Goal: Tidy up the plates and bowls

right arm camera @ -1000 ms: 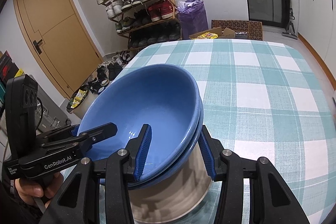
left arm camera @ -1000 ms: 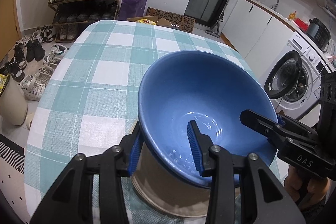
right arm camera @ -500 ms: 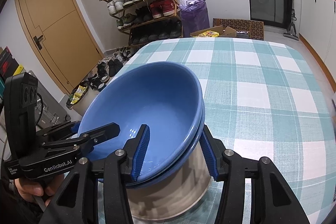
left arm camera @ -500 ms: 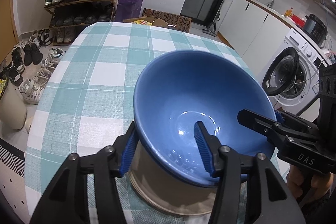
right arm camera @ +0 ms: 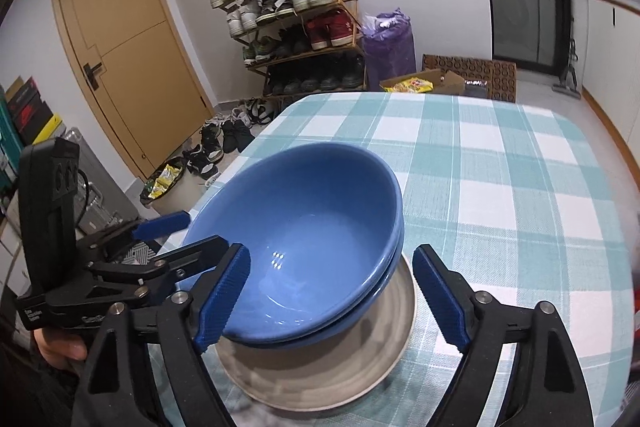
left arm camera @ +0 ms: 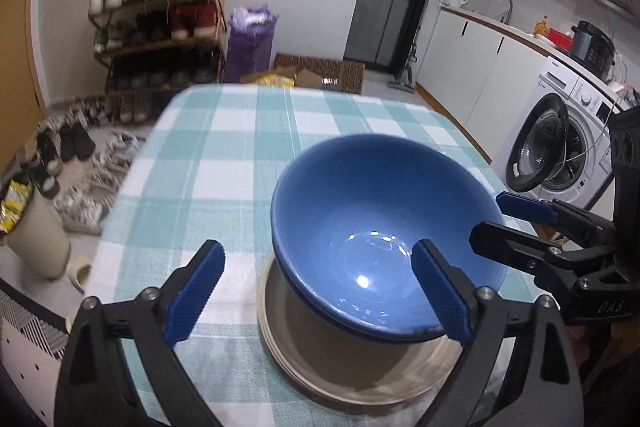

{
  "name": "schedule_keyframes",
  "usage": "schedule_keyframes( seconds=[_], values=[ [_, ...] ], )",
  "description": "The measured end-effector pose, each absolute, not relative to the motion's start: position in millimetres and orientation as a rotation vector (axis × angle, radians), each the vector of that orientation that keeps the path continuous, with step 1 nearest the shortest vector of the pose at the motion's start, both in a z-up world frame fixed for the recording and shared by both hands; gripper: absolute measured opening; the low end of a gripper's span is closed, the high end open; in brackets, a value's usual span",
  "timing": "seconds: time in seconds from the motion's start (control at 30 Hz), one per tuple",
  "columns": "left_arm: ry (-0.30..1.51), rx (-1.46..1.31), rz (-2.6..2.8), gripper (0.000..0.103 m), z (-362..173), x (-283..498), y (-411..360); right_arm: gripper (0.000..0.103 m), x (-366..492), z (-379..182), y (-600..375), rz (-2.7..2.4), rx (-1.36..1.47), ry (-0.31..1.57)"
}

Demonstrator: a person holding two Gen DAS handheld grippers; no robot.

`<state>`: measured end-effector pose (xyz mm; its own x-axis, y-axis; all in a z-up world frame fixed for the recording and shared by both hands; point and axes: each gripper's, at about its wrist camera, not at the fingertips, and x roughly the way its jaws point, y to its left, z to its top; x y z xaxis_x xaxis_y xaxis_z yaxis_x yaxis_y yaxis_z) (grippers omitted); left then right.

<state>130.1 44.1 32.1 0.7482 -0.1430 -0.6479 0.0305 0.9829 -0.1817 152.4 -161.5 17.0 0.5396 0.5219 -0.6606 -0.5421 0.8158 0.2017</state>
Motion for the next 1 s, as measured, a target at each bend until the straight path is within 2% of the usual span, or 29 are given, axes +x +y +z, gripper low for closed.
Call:
schedule_keyframes(
  seconds=[0.13,0.2,0.23,0.63,1.0],
  values=[
    [0.671,-0.130,-0.076,0.103,37.9,120.5,42.7,0.092,143.5,21.7,-164.5,0.644,-0.051,0.735],
    [0.650,-0.129,-0.077,0.103,39.2,114.5,44.3,0.101,137.9,23.8,-167.6,0.645,-0.053,0.707],
    [0.641,-0.131,-0.077,0.103,39.4,112.1,45.6,0.102,135.4,24.8,-169.0,0.645,-0.054,0.693],
    [0.564,-0.115,0.013,0.103,30.1,90.2,53.9,0.102,103.9,23.8,-189.0,0.672,-0.076,0.548],
    [0.506,-0.037,0.063,0.103,17.1,73.1,41.7,0.102,90.5,4.7,-204.4,0.667,-0.071,0.507]
  ],
)
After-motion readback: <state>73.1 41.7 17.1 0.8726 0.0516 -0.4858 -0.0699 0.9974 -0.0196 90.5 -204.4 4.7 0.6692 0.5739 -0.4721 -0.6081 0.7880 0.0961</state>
